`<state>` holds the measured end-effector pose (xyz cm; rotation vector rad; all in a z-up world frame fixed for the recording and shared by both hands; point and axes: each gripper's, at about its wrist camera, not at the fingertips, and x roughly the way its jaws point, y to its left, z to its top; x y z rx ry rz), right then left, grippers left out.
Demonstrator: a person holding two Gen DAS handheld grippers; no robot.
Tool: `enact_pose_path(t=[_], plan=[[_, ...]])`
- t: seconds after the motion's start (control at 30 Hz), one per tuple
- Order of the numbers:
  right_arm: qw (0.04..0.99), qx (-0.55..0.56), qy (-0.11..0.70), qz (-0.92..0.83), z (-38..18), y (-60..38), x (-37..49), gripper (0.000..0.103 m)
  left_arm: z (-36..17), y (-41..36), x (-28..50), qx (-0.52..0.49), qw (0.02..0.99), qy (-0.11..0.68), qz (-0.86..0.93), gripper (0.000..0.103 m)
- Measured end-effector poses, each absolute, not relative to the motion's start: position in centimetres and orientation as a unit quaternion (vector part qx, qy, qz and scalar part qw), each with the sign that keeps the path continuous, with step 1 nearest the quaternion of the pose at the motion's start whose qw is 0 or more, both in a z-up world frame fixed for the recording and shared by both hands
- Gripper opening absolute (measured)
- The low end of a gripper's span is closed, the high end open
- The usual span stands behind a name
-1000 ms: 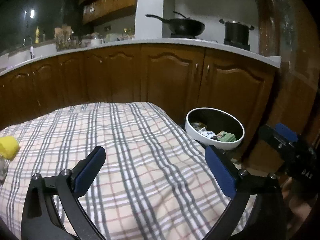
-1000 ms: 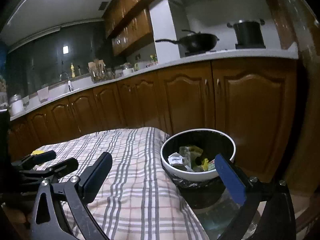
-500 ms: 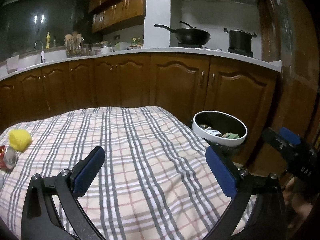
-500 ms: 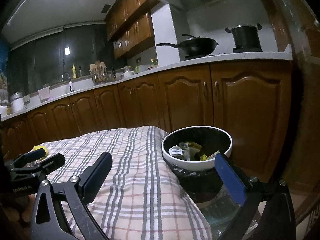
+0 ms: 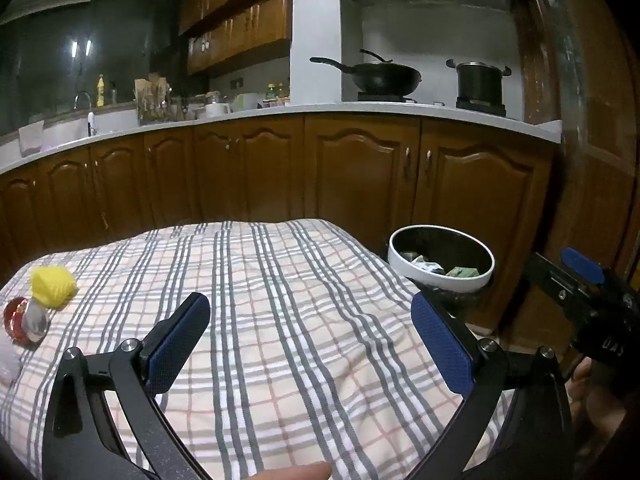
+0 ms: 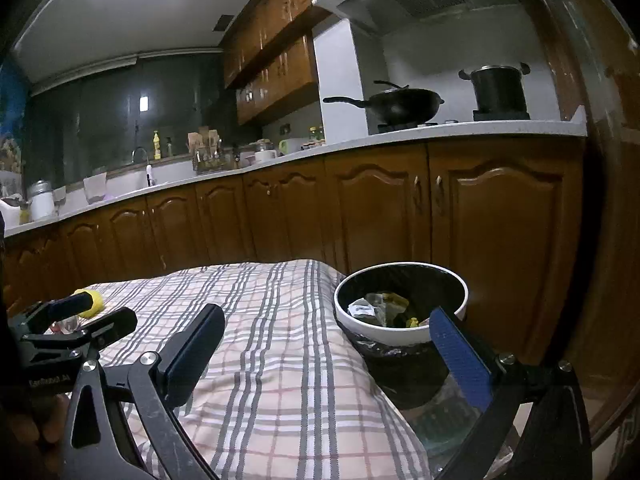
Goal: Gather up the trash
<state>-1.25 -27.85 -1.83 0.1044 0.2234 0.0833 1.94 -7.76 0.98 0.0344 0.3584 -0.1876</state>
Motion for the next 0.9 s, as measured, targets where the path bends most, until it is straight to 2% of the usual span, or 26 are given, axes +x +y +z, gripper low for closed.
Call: enact_pose_path(t=[0.9], plan=[[0.991,0.051,0.116,0.052,-1.60,-27.45,-1.19,0.103,1.15,-7.93,1.58,0.024,0.981,0.171,-0.084,0.103]])
